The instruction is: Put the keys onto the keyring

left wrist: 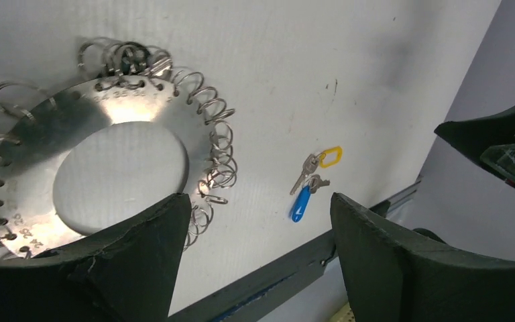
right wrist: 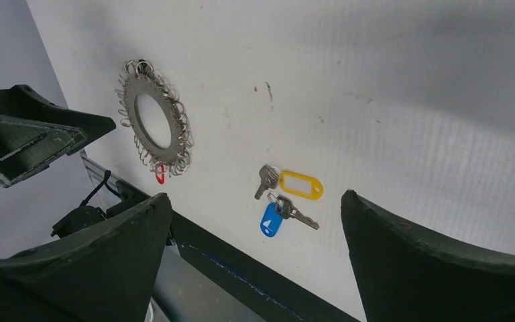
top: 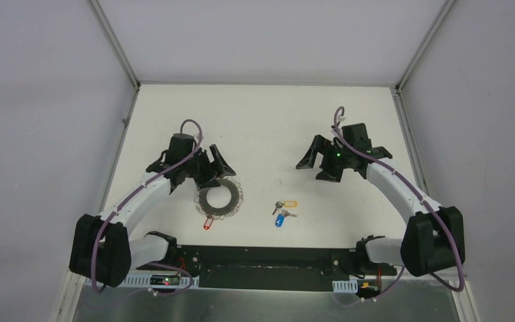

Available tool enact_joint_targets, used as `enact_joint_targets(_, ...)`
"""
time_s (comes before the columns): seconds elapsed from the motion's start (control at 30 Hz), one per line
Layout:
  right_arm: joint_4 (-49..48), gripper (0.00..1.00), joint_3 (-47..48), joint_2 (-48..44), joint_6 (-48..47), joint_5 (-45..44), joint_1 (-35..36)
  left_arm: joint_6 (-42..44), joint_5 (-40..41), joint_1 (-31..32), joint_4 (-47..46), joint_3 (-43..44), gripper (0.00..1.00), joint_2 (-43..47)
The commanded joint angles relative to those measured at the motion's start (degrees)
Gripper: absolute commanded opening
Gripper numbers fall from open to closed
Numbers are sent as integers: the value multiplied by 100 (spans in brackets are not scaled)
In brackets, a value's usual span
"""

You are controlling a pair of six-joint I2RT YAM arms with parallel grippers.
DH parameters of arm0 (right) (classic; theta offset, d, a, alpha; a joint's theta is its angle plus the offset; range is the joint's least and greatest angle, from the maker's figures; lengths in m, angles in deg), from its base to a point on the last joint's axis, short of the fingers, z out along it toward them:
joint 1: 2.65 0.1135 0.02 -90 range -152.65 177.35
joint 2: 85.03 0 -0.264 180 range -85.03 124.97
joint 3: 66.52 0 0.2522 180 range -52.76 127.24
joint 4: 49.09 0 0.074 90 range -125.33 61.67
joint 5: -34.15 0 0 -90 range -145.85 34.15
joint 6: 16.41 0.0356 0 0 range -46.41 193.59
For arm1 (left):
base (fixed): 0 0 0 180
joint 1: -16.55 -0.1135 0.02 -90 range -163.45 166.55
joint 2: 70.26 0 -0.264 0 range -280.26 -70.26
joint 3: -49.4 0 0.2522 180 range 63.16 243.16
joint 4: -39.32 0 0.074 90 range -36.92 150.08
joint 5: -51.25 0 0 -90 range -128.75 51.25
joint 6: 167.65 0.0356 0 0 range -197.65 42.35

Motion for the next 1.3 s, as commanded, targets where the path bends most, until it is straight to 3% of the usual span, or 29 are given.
enact_joint_targets(0.0, -211, 100, 532, 477, -26, 285, 463, -493, -887, -663, -614, -603, 79, 598)
enact_joint_targets(0.27, -161, 99, 1083, 1269, -5, 175, 1371, -457, -1084, -1448, -279, -1093, 78, 1169)
enact_joint_targets(0.63, -59, 96, 1711, 1881, -31, -44, 1953, 150, -37, -1507, 1169, -563, 76, 1323)
enact_joint_targets(0.83, -43, 88, 1861, 2234, 21, -26, 2151, 399, 632, -1511, 1879, -253, 75, 1306)
enact_joint_targets(1.27, 149, 79, 1721, 2417, 115, -82, 2306, 608, 666, -1511, 2169, -289, 74, 990)
